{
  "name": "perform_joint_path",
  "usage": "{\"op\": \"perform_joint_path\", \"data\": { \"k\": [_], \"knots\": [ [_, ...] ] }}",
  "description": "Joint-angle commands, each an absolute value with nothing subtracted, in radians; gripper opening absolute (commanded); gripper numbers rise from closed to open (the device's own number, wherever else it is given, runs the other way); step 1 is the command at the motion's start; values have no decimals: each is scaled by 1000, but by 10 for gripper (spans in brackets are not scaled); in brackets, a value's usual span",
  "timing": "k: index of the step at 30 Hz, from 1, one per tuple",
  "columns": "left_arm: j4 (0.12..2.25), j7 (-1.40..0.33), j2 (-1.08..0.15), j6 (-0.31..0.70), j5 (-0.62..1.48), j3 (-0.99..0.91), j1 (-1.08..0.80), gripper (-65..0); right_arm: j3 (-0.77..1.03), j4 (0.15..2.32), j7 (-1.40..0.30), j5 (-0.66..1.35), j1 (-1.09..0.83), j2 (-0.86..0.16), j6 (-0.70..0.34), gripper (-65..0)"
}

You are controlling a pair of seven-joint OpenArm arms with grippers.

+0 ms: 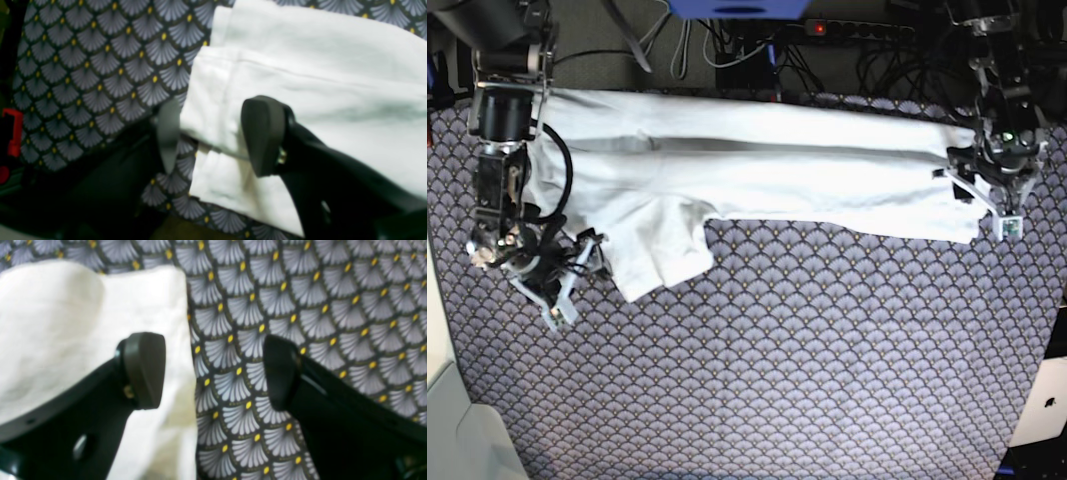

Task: Fold the T-shirt properly
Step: 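Release the right gripper and move it to the shirt's folded end, then grasp the shirt end with the right gripper and tuck it inward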

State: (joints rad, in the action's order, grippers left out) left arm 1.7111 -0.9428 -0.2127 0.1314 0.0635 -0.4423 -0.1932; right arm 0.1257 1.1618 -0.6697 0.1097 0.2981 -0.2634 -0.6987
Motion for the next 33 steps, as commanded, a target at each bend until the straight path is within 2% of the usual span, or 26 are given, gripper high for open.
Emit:
{"op": "perform_joint_path", "data": {
  "k": [1,10,16,24,28,33],
  "knots": [
    [1732,-929,-223,128,64,-446,-183,-318,130,1176,-650,124,323,-272,-698,-186],
    [1725,-929,-223,128,58,-446,-183,-318,127,1147,-596,122,317,-216,-698,-185],
    [1725,-929,-222,128,59,-446,-186,-318,127,1067,-575,122,317,-214,-698,-186],
    [1730,-929,-222,128,62,-446,-188,-318,128,1073,-575,122,289,-211,-698,-192],
    [1730,-929,-222,127,64,-446,-188,-318,128,1073,-575,125,285,-211,-698,-261],
    [1728,-929,-222,127,64,-446,-188,-318,128,1075,-584,125,268,-211,-698,-445]
  ]
}}
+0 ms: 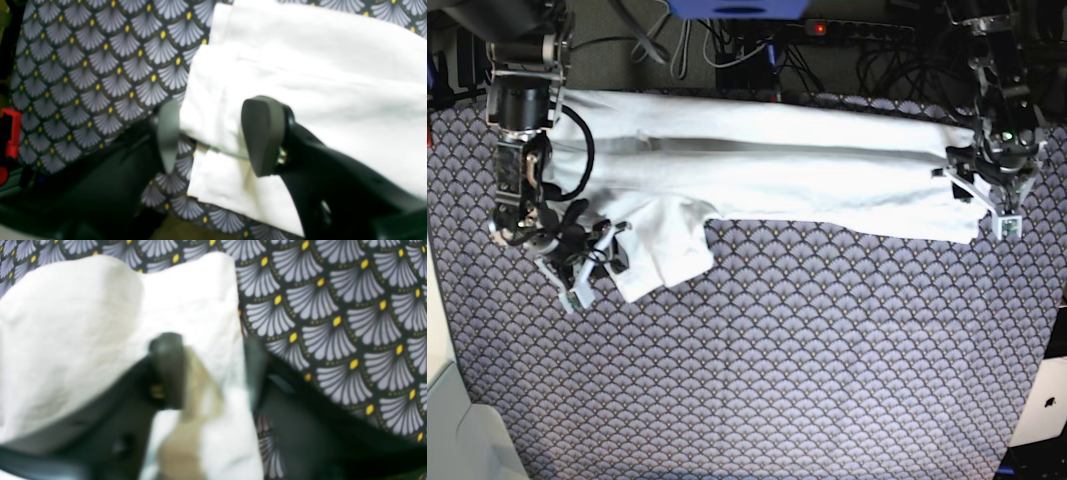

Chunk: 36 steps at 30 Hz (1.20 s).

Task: Fold the T-shirt properly
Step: 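Grasp the shirt end with the right gripper and tuck it inward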

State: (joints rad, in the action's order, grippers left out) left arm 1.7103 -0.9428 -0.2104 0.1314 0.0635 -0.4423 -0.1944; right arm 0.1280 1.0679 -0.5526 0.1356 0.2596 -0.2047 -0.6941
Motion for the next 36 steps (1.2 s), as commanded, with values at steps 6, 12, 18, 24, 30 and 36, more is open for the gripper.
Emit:
{"op": "perform_joint_path", "data": {
  "k": [6,12,18,24,30,36],
  "knots": [
    [1722,-924,-222,127,64,-446,-188,-318,131,1138,-584,124,239,-213,-698,-650],
    [1719,-920,-222,127,64,-446,-188,-318,136,1455,-584,124,96,-216,-698,-650],
    [1718,-918,-226,127,64,-446,-186,-318,150,1725,-585,122,-67,-219,-698,-650],
    [1716,-918,-229,127,64,-446,-185,-318,255,1873,-585,125,-214,-213,-698,-650],
    [1689,-918,-234,128,64,-417,-182,-318,340,1913,-585,125,-309,-213,-698,-650],
    [1676,-917,-262,128,65,-366,-180,-318,366,1913,-576,127,-389,-213,-698,-650]
  ]
}}
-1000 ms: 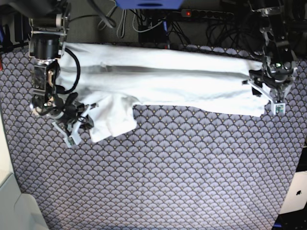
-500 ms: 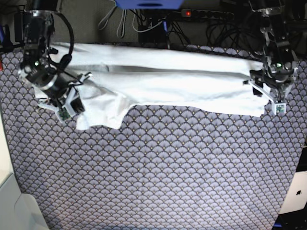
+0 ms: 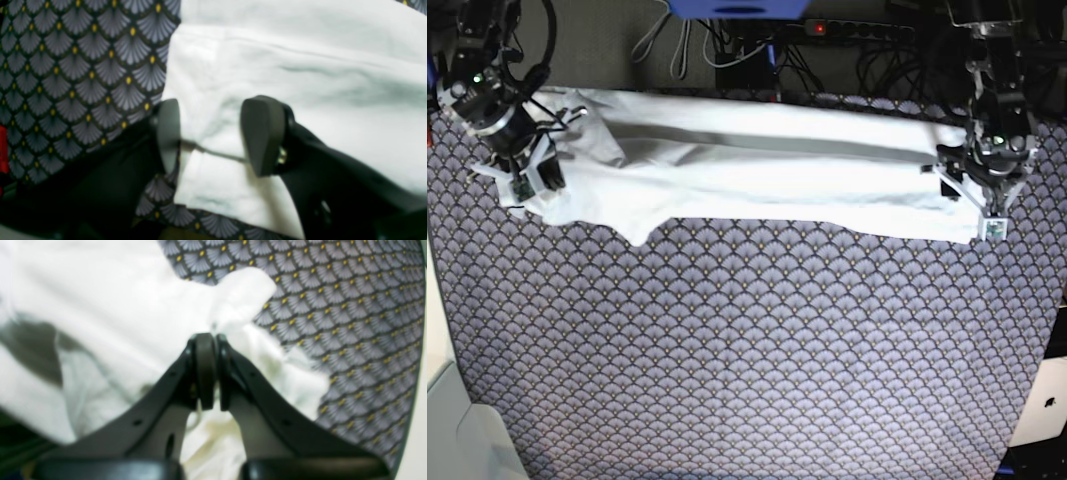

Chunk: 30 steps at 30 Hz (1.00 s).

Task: Fold the T-shirt properly
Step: 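Grasp the shirt end with the right gripper and tuck it inward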

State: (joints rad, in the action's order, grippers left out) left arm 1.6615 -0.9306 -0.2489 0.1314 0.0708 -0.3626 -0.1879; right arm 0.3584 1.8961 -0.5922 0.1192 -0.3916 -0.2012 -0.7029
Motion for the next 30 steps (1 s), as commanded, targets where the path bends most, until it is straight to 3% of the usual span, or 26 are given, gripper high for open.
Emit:
{"op": "perform_joint_path", "data": {
  "k": [1,20,23,30],
  "knots": [
    [1676,-917,-262,128,65,-366,-180,-318,366,1913,-576,127,-401,-213,-698,-650],
    [1684,-918,-286,128,65,-361,-185,-316,355,1903,-585,122,-444,-179,-698,-650],
    [1685,-921,-288,128,65,-367,-186,-295,355,1903,-585,122,-446,-179,-698,-571],
    [1702,-918,-288,128,65,-367,-213,-156,357,1903,-585,122,-453,-180,-698,-389]
  ]
}}
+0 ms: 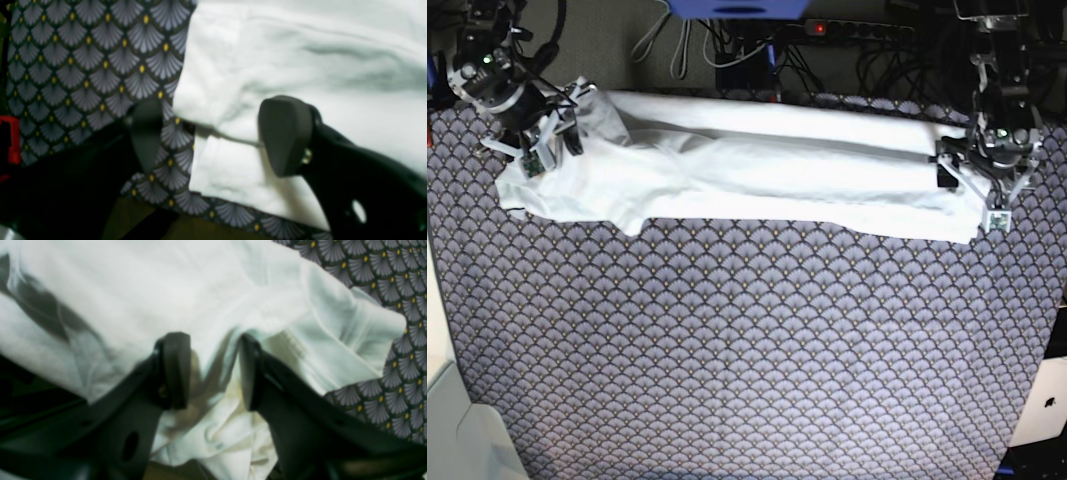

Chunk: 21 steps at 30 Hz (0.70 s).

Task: Fold the T-shirt properly
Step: 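Grasp the shirt end with the right gripper and tuck it inward, then hold the shirt end with the right gripper while the left gripper regrips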

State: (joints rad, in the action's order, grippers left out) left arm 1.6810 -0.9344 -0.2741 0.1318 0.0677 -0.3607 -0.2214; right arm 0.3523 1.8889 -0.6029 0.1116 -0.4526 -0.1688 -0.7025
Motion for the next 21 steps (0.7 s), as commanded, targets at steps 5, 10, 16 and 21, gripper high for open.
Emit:
{"op": "perform_joint_path", "data": {
  "k": [5,10,16,21],
  "knots": [
    [1719,-918,-289,128,65,-369,-220,-154,398,1908,-585,122,-443,-179,-698,-369],
    [1721,-918,-302,128,65,-369,-220,-154,464,1913,-579,125,-433,-177,-698,-369],
    [1722,-918,-302,128,65,-371,-217,-154,438,1988,-575,127,-429,-143,-698,-370],
    [1710,-917,-294,128,65,-395,-211,-152,378,2017,-575,127,-410,-120,-698,-370]
  ]
}}
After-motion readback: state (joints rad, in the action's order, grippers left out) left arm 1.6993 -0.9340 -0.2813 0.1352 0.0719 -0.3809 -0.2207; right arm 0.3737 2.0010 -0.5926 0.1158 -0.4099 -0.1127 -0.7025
